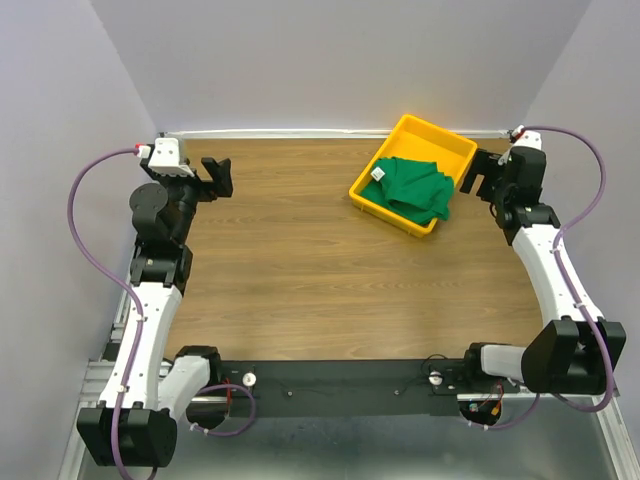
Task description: Fold and stack the t-shirts
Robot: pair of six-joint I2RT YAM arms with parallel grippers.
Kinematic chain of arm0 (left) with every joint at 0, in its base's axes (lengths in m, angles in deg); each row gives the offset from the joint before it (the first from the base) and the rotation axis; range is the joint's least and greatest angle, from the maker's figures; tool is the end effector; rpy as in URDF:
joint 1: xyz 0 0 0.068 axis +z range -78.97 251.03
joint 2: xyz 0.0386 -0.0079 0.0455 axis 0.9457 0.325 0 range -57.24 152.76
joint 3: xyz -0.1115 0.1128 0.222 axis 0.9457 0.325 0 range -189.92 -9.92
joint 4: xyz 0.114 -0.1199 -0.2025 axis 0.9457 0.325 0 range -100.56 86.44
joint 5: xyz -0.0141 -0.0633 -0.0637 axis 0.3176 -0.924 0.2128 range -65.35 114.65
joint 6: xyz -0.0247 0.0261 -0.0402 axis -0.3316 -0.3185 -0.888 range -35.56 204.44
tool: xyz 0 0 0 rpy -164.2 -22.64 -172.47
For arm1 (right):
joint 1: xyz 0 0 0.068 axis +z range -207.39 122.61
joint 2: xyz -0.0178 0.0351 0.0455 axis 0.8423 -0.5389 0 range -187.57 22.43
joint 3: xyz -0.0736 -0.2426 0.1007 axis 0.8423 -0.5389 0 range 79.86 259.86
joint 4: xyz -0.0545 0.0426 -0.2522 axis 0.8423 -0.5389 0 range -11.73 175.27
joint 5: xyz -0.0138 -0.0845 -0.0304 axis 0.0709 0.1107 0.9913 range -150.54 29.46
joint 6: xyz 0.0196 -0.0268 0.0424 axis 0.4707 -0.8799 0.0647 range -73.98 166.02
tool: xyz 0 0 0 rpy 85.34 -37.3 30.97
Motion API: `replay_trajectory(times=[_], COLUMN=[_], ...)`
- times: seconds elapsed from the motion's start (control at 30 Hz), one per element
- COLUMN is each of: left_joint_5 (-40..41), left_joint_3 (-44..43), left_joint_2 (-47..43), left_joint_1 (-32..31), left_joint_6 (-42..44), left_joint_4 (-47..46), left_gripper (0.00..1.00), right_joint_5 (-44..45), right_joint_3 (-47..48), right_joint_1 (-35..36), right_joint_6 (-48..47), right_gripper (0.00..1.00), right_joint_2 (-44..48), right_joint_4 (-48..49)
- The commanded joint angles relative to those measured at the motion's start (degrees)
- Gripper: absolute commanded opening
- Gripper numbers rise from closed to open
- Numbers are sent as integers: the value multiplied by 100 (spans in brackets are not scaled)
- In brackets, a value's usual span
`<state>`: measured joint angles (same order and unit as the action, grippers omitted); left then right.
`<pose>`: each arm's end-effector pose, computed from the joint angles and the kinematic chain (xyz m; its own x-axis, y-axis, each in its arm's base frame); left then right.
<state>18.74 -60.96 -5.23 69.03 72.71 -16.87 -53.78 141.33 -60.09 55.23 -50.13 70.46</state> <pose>0.2121 -0.0110 0.3876 0.0634 -0.2046 -0.9768 0.1533 0.9691 -0.1930 0.2906 -0.0178 0.3294 -0.4062 0.1782 -0.8962 0.2205 0.9709 0.0931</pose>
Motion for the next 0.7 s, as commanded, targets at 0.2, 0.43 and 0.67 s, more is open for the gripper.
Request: replay_trajectory(times=[0.2,0.43,0.67], left_joint_5=[-928,-1017,-921], left_joint_3=[-107,-72,261], left_joint_2=[-375,-656,-1105], left_joint_1=[-28,-29,-20], left_joint_6=[136,136,30], left_joint_4=[156,349,578], left_gripper=[98,98,98], right_joint_5=[-5126,-4672,-2595], right_joint_3=[7,652,1648], right_joint_1=[-3,200,1051], right_joint_6=[-3387,-3595,-5430], right_gripper=[100,100,100], right_joint_2=[365,-827,-2428], right_joint_4=[-301,-391,-778])
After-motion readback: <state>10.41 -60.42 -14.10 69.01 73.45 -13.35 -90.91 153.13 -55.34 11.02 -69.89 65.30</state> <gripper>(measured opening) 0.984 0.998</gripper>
